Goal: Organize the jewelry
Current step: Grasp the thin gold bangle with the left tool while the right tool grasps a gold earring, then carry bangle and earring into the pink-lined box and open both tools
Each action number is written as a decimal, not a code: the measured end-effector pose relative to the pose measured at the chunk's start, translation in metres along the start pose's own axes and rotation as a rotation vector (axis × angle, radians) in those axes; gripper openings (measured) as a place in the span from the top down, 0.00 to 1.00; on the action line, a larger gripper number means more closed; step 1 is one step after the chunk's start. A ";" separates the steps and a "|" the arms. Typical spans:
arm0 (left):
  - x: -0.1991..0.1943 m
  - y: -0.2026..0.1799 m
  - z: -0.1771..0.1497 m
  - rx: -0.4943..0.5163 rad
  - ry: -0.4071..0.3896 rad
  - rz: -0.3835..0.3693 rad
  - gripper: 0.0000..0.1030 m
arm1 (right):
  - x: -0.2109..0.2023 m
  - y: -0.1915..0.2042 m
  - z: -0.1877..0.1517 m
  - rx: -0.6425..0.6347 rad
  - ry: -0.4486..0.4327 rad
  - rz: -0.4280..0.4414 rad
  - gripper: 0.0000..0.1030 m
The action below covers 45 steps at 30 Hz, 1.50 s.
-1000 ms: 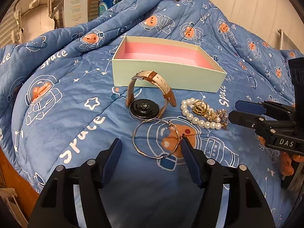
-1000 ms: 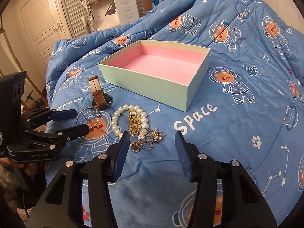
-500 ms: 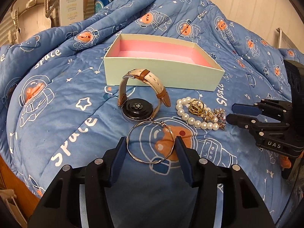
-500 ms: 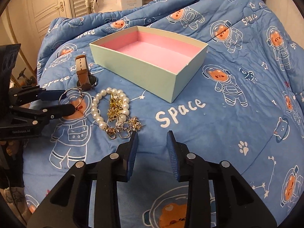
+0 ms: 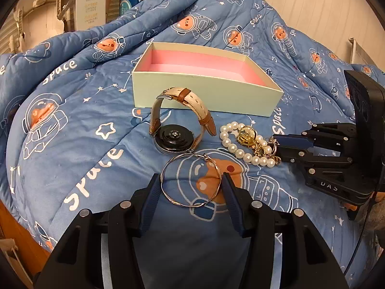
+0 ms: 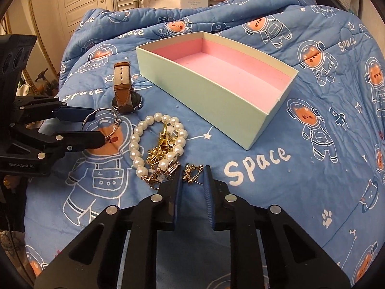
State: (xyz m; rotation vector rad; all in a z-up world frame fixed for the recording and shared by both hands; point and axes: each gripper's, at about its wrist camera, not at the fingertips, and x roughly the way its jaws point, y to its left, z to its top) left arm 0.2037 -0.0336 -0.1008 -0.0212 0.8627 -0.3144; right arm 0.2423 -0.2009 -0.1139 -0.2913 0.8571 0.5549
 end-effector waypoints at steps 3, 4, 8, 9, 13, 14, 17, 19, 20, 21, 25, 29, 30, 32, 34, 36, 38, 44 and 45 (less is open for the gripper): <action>-0.002 0.001 0.000 -0.010 -0.004 -0.010 0.51 | -0.002 0.000 -0.001 0.010 -0.006 -0.005 0.84; -0.002 0.000 0.000 -0.010 -0.006 -0.013 0.51 | -0.002 0.000 -0.002 0.019 -0.007 -0.005 0.84; -0.006 -0.002 0.000 -0.013 -0.016 -0.023 0.51 | -0.009 -0.005 -0.004 0.056 -0.013 -0.009 0.84; -0.008 -0.002 0.001 -0.016 -0.018 -0.028 0.51 | -0.011 -0.006 -0.004 0.071 -0.016 -0.011 0.84; -0.017 -0.006 0.003 -0.017 -0.030 -0.043 0.51 | -0.026 -0.016 -0.002 0.153 -0.036 0.032 0.84; -0.020 -0.008 0.005 -0.015 -0.035 -0.048 0.51 | -0.030 -0.017 0.000 0.171 -0.048 0.054 0.84; -0.030 -0.013 0.014 -0.003 -0.058 -0.063 0.51 | -0.042 -0.020 0.011 0.195 -0.079 0.095 0.84; -0.036 -0.016 0.023 0.012 -0.075 -0.068 0.51 | -0.046 -0.024 0.021 0.211 -0.091 0.117 0.84; -0.037 -0.017 0.029 0.019 -0.082 -0.066 0.51 | -0.048 -0.026 0.027 0.218 -0.097 0.123 0.84; -0.038 -0.017 0.035 0.023 -0.085 -0.065 0.51 | -0.048 -0.029 0.032 0.223 -0.102 0.126 0.84; -0.035 -0.014 0.061 0.039 -0.078 -0.060 0.51 | -0.047 -0.037 0.057 0.200 -0.107 0.114 0.84; -0.021 -0.006 0.095 0.058 -0.056 -0.039 0.51 | -0.036 -0.047 0.085 0.163 -0.096 0.067 0.84; -0.014 -0.003 0.105 0.060 -0.040 -0.046 0.51 | -0.031 -0.050 0.091 0.157 -0.091 0.064 0.84; -0.002 0.000 0.122 0.066 -0.030 -0.022 0.51 | -0.020 -0.056 0.104 0.150 -0.075 0.044 0.84; 0.013 0.000 0.137 0.084 -0.008 -0.001 0.51 | -0.007 -0.063 0.116 0.147 -0.057 0.016 0.84; 0.028 0.003 0.149 0.090 0.009 0.011 0.51 | 0.005 -0.070 0.125 0.143 -0.034 0.010 0.84; 0.043 0.005 0.157 0.084 0.041 0.001 0.51 | 0.018 -0.076 0.131 0.144 -0.010 -0.006 0.84; 0.080 0.001 0.166 0.116 0.118 -0.008 0.51 | 0.052 -0.099 0.149 0.200 0.075 0.001 0.84; 0.084 0.001 0.167 0.117 0.127 -0.015 0.51 | 0.056 -0.102 0.151 0.208 0.080 -0.004 0.84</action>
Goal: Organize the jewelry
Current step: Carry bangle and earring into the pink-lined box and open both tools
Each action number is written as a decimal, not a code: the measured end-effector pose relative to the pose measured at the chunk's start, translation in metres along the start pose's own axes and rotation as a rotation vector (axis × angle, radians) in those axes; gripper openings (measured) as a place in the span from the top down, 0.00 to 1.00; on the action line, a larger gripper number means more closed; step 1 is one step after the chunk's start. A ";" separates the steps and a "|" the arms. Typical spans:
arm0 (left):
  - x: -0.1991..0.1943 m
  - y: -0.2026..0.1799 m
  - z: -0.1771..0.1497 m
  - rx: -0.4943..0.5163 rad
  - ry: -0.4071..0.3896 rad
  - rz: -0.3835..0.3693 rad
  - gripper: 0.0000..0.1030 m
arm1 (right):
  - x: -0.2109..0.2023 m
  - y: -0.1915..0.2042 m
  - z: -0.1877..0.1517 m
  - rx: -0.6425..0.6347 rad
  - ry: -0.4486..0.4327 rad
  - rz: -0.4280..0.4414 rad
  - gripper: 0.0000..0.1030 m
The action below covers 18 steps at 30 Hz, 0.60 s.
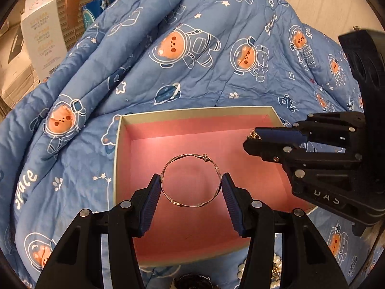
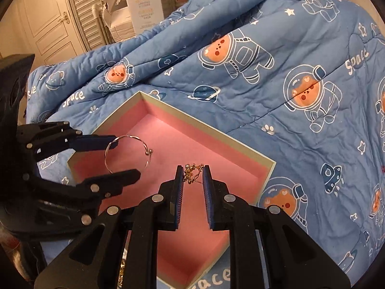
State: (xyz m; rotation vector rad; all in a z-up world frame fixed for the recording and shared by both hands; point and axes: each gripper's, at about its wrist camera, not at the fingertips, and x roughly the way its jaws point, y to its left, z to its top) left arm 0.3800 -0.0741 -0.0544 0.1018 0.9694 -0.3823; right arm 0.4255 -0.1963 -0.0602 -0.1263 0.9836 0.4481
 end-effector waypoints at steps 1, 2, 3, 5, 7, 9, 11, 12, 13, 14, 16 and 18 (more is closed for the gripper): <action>0.003 0.000 0.001 0.001 0.006 -0.003 0.51 | 0.004 -0.002 0.003 0.007 0.011 -0.001 0.84; 0.006 -0.001 0.001 0.007 0.015 -0.005 0.51 | 0.009 -0.003 0.005 0.013 0.027 0.006 0.84; 0.009 -0.002 0.001 0.019 0.025 -0.007 0.51 | 0.013 -0.005 0.007 0.022 0.039 0.008 0.84; 0.014 -0.007 0.000 0.047 0.038 0.001 0.51 | 0.020 -0.005 0.009 0.036 0.062 0.014 0.84; 0.018 -0.010 -0.001 0.069 0.051 0.003 0.51 | 0.025 -0.006 0.011 0.049 0.079 0.013 0.84; 0.023 -0.011 0.000 0.082 0.061 0.007 0.51 | 0.031 -0.005 0.011 0.051 0.100 -0.001 0.84; 0.027 -0.011 0.001 0.087 0.068 0.016 0.51 | 0.036 -0.006 0.011 0.052 0.120 -0.024 0.84; 0.028 -0.012 0.002 0.091 0.064 0.027 0.51 | 0.038 -0.006 0.011 0.048 0.122 -0.035 0.84; 0.028 -0.012 0.003 0.097 0.062 0.036 0.51 | 0.039 -0.005 0.012 0.038 0.123 -0.043 0.84; 0.029 -0.013 0.003 0.098 0.066 0.031 0.51 | 0.040 -0.004 0.012 0.031 0.125 -0.050 0.84; 0.031 -0.016 0.004 0.103 0.076 0.028 0.50 | 0.042 -0.002 0.012 0.016 0.132 -0.059 0.84; 0.031 -0.017 0.002 0.115 0.079 0.037 0.50 | 0.045 0.001 0.012 -0.001 0.143 -0.068 0.84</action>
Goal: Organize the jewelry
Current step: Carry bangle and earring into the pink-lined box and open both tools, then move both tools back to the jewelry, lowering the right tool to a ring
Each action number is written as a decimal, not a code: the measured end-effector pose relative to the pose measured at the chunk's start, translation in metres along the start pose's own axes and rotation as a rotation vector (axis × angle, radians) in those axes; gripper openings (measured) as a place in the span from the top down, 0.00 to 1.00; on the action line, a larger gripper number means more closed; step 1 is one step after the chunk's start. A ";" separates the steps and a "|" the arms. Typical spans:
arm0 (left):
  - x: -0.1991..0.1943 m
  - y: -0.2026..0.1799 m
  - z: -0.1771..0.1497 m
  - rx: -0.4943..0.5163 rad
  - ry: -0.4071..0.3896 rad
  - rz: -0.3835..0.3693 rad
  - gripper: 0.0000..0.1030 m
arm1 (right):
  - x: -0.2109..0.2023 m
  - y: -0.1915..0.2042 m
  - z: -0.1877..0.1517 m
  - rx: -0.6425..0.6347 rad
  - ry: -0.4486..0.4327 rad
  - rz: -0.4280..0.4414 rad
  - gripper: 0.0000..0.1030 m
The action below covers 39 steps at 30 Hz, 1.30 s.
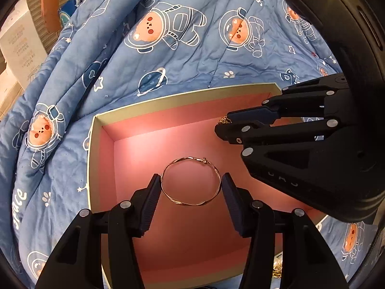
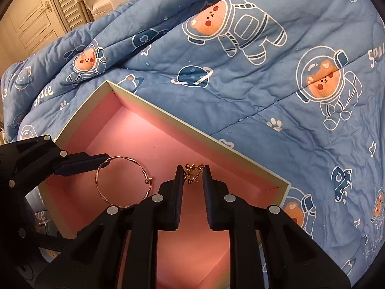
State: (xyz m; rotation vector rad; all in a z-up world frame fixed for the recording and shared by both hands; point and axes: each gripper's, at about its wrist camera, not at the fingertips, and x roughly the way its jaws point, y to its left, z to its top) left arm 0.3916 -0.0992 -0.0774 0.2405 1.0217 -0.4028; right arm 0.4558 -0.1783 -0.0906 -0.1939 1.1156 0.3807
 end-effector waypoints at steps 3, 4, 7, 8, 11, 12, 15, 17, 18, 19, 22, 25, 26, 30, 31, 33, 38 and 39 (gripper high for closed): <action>-0.001 -0.001 0.000 0.004 -0.008 0.001 0.50 | 0.003 0.002 -0.001 -0.014 0.001 -0.022 0.84; -0.003 0.000 -0.001 0.001 -0.014 0.000 0.47 | 0.003 0.003 -0.002 -0.017 0.002 -0.024 0.84; -0.010 0.003 -0.005 0.001 -0.035 0.008 0.39 | 0.006 0.005 -0.005 -0.024 -0.001 -0.026 0.84; -0.013 0.003 -0.006 0.004 -0.041 0.006 0.38 | 0.006 0.005 -0.005 -0.024 -0.003 -0.027 0.83; -0.028 0.005 -0.012 0.001 -0.075 -0.002 0.33 | 0.007 0.010 -0.004 -0.025 -0.006 -0.018 0.80; -0.034 0.006 -0.016 -0.001 -0.090 -0.004 0.30 | 0.006 0.010 -0.005 -0.027 -0.010 -0.010 0.77; -0.051 0.013 -0.027 -0.028 -0.129 0.000 0.24 | 0.002 0.019 -0.006 -0.040 -0.037 0.004 0.63; -0.062 0.017 -0.037 -0.066 -0.160 -0.009 0.21 | -0.003 0.024 -0.008 -0.049 -0.054 -0.020 0.58; -0.067 0.020 -0.040 -0.084 -0.172 -0.005 0.21 | -0.005 0.025 -0.009 -0.049 -0.065 -0.025 0.57; -0.074 0.022 -0.045 -0.099 -0.185 -0.002 0.20 | -0.009 0.026 -0.011 -0.048 -0.078 -0.019 0.57; -0.089 0.027 -0.062 -0.153 -0.221 -0.012 0.17 | -0.024 0.027 -0.017 -0.038 -0.138 -0.023 0.46; -0.099 0.026 -0.077 -0.185 -0.256 -0.012 0.13 | -0.047 0.027 -0.032 -0.048 -0.212 -0.021 0.44; -0.100 0.024 -0.082 -0.192 -0.262 -0.010 0.12 | -0.053 0.022 -0.035 -0.047 -0.229 -0.011 0.44; -0.107 0.020 -0.107 -0.224 -0.281 -0.003 0.10 | -0.082 0.014 -0.070 -0.010 -0.288 0.017 0.32; -0.107 0.020 -0.112 -0.240 -0.283 0.000 0.10 | -0.088 0.011 -0.081 0.004 -0.303 0.026 0.31; -0.108 0.020 -0.122 -0.282 -0.294 0.000 0.10 | -0.099 0.010 -0.099 0.018 -0.310 0.032 0.31; -0.113 0.016 -0.152 -0.342 -0.294 0.026 0.10 | -0.110 0.020 -0.141 0.020 -0.317 0.033 0.31; -0.114 0.013 -0.156 -0.338 -0.299 0.044 0.10 | -0.111 0.023 -0.148 0.017 -0.317 0.030 0.31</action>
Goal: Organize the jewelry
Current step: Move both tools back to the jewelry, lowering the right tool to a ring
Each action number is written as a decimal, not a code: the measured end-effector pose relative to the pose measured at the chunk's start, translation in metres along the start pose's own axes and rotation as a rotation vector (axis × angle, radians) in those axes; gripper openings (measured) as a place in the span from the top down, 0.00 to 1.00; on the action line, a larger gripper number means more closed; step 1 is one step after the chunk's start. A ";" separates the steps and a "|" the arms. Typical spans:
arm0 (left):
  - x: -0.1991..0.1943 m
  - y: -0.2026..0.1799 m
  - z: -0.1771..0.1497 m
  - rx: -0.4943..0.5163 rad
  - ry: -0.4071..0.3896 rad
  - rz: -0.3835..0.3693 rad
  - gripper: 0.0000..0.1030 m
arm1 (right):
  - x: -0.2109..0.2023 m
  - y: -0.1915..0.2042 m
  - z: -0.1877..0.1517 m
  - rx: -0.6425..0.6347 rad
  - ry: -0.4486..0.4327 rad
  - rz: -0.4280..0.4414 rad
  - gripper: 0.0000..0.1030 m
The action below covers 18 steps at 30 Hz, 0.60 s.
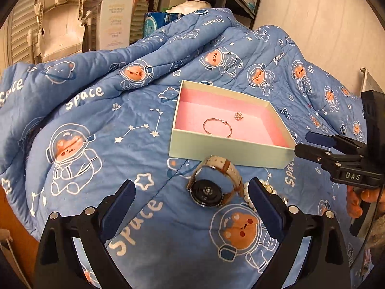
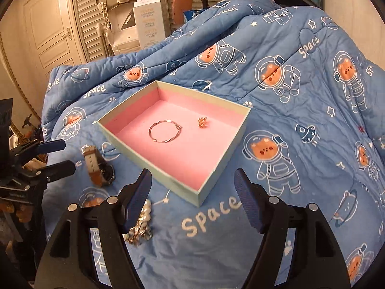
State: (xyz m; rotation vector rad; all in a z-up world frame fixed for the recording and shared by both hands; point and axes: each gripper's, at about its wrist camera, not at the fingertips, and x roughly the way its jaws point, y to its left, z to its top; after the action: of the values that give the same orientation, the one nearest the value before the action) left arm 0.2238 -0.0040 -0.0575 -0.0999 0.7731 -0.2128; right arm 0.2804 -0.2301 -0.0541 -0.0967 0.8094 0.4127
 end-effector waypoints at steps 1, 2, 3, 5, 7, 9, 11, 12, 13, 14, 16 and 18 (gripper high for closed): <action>-0.003 -0.001 -0.004 0.013 -0.007 0.014 0.10 | -0.002 0.002 -0.007 -0.003 0.001 0.001 0.31; -0.006 -0.004 -0.009 0.028 -0.010 0.025 0.10 | -0.003 0.005 -0.014 -0.004 0.007 0.004 0.31; -0.008 -0.004 -0.012 0.039 -0.012 0.033 0.10 | -0.002 0.008 -0.021 -0.004 0.014 0.006 0.31; -0.011 -0.006 -0.020 0.047 -0.005 0.039 0.10 | -0.003 0.014 -0.033 0.005 0.025 0.019 0.31; -0.011 -0.006 -0.028 0.038 0.010 0.036 0.10 | -0.006 0.019 -0.042 0.023 0.030 0.046 0.31; -0.011 -0.006 -0.035 0.024 0.023 0.031 0.10 | -0.006 0.028 -0.050 0.008 0.039 0.069 0.31; -0.011 -0.006 -0.040 0.012 0.033 0.024 0.11 | -0.007 0.035 -0.056 -0.019 0.045 0.058 0.31; -0.011 -0.007 -0.042 0.009 0.037 0.020 0.14 | -0.007 0.037 -0.058 -0.021 0.049 0.058 0.33; -0.010 -0.007 -0.045 0.007 0.042 0.018 0.16 | -0.007 0.038 -0.060 -0.016 0.052 0.065 0.35; -0.010 -0.009 -0.046 0.008 0.047 0.016 0.18 | -0.006 0.038 -0.061 -0.008 0.056 0.074 0.39; -0.009 -0.011 -0.049 0.013 0.051 0.014 0.22 | -0.005 0.038 -0.063 0.001 0.059 0.074 0.41; -0.009 -0.013 -0.051 0.015 0.054 0.008 0.25 | -0.003 0.037 -0.063 0.011 0.064 0.076 0.52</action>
State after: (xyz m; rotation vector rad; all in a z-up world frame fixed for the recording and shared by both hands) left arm 0.1800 -0.0154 -0.0854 -0.0772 0.8254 -0.2143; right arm 0.2210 -0.2126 -0.0931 -0.0697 0.8799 0.4788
